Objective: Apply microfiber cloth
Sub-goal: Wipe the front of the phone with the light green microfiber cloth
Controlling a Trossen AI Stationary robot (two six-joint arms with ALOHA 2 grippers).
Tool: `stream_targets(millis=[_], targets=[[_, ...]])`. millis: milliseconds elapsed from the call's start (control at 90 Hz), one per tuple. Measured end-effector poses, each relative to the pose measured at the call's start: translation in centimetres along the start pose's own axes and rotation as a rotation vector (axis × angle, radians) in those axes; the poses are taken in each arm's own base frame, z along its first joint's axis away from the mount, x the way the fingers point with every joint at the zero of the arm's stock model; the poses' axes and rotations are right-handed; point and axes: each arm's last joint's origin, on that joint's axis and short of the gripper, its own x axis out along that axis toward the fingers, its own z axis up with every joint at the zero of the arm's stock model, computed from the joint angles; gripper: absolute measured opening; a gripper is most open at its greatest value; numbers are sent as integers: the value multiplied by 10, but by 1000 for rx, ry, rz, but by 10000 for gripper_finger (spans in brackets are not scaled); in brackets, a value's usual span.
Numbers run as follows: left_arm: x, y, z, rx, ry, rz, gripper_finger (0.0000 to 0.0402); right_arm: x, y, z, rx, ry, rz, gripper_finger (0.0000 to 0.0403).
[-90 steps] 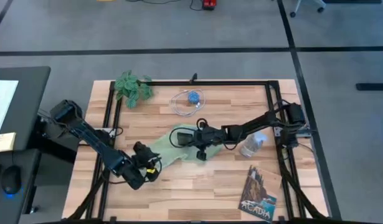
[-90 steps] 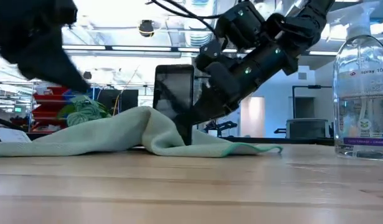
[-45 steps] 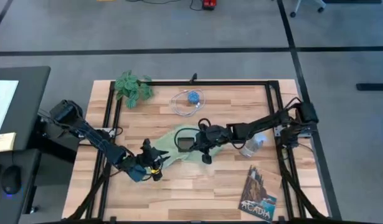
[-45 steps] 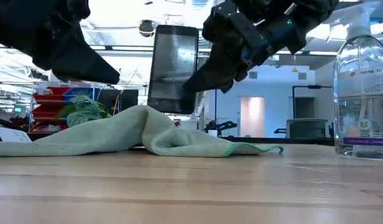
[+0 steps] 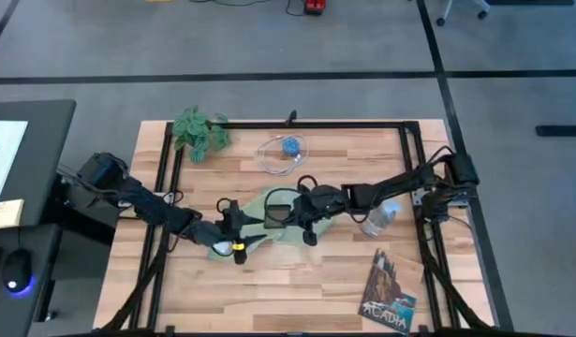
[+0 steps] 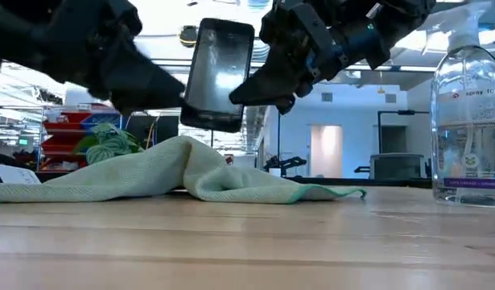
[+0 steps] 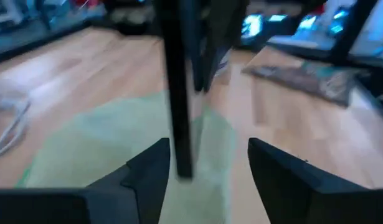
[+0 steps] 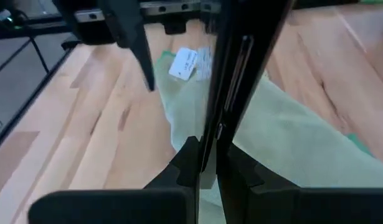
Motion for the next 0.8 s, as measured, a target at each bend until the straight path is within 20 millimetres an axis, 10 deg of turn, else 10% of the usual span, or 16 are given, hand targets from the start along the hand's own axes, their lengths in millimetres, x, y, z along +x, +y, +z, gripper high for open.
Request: stream_targets(millis=[378,800], targets=[[34,-10,-5,59,-14,36,147,0,0,-1,3,8,2,17],[29,-10,9,47,-43,33,101,-1,0,-3,-8,36,1,17]])
